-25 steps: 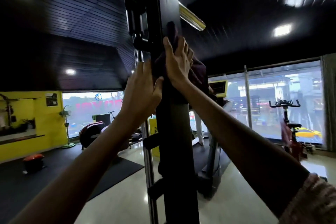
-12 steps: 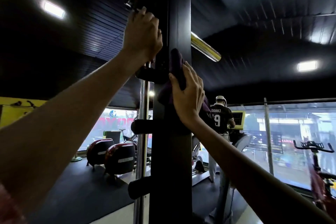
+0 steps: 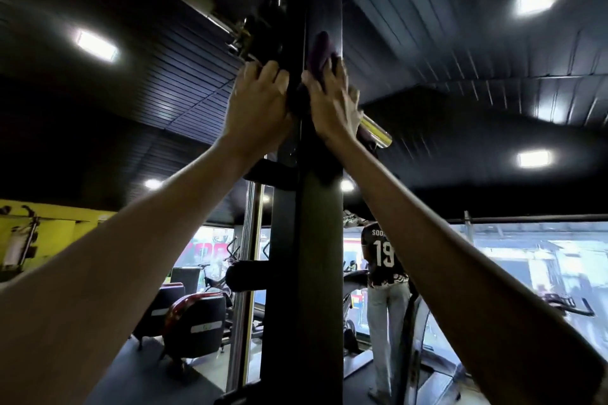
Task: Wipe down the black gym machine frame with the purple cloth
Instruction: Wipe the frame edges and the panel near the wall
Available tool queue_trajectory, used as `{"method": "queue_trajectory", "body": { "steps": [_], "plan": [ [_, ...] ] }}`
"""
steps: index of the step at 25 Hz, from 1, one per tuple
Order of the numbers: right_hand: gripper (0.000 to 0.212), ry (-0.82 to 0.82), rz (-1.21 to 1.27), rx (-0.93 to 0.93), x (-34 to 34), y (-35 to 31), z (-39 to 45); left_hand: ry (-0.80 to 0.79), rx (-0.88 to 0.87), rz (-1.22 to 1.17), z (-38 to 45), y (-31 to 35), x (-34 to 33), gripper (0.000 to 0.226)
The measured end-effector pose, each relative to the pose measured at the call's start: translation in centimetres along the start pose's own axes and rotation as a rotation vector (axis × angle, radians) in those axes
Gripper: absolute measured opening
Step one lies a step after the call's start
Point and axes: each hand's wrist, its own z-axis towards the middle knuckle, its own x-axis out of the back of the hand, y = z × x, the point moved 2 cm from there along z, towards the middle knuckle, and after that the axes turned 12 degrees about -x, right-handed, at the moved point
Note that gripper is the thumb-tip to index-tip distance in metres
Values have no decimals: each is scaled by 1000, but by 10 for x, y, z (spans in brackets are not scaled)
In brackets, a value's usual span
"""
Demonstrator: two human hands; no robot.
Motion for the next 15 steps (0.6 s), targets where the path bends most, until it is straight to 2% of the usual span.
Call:
{"method": "queue_trajectory", "body": {
  "steps": [2, 4, 6, 8, 11, 13, 15],
  "plan": [
    [58, -35, -80, 167, -3, 11, -24, 52, 54, -71, 4, -2, 1, 43],
    [54, -14, -77, 210, -3, 18, -27, 115, 106, -152, 9, -2, 2, 31],
    [50, 26, -28, 153, 0, 10, -7, 162, 120, -157, 11, 0, 1, 34],
    [48, 25, 23, 12, 3, -4, 28, 168, 130, -158, 12, 2, 2, 43],
    [49, -16, 75, -247, 6, -22, 70, 135, 168, -128, 13, 3, 0, 31],
    [49, -13, 43, -232, 5, -31, 73, 138, 172, -99, 15, 3, 1, 29],
    [51, -9, -54, -53, 2, -30, 62, 142, 197, -95, 16, 5, 1, 30]
  ]
}}
